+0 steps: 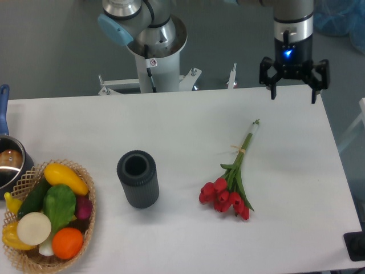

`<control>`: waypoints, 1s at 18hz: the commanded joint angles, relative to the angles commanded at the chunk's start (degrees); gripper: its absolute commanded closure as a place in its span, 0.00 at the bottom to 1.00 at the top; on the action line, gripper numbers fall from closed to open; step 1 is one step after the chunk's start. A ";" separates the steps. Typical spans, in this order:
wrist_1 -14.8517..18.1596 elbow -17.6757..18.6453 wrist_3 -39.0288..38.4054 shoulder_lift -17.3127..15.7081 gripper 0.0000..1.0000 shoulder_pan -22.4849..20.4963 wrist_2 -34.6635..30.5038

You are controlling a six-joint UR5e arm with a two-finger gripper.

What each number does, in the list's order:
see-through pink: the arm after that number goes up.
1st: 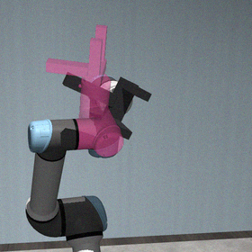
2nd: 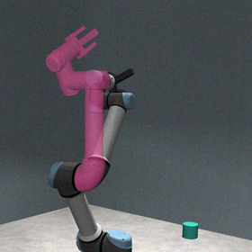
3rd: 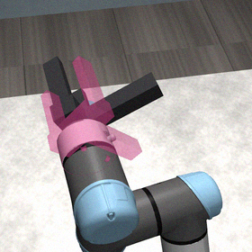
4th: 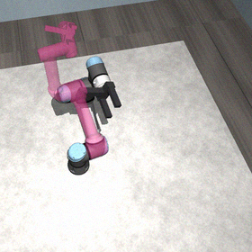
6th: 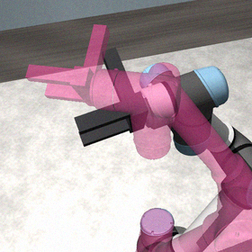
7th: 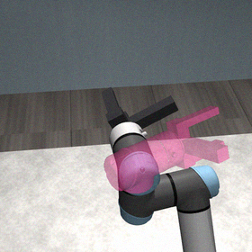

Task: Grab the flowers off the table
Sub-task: 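Move the open gripper toward the green stems of the red tulips, then lower the open gripper around the tulip stems above the twine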

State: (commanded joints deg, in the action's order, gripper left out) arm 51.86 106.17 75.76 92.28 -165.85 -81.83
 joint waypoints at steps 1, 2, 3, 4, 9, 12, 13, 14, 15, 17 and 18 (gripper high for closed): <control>0.09 0.18 0.09 0.26 0.00 0.09 0.00; 0.09 0.53 0.44 0.35 0.00 0.09 0.00; 0.17 0.62 0.61 0.53 0.00 0.00 0.00; 0.26 0.71 0.70 0.79 0.00 0.00 0.00; 0.61 1.85 4.65 3.86 0.00 0.18 -0.35; 0.70 2.20 5.98 6.32 0.00 0.26 -0.44; 0.70 2.29 5.89 7.20 0.00 0.53 -0.53; 0.79 2.29 5.10 8.25 0.00 1.05 -0.44; 0.70 2.38 4.31 9.22 0.00 1.58 -0.35; 0.35 2.20 2.90 10.37 0.00 1.76 0.61; 0.26 2.20 2.90 11.33 0.00 1.85 1.40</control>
State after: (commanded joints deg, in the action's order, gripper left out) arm 52.12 108.37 78.66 103.61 -164.00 -80.43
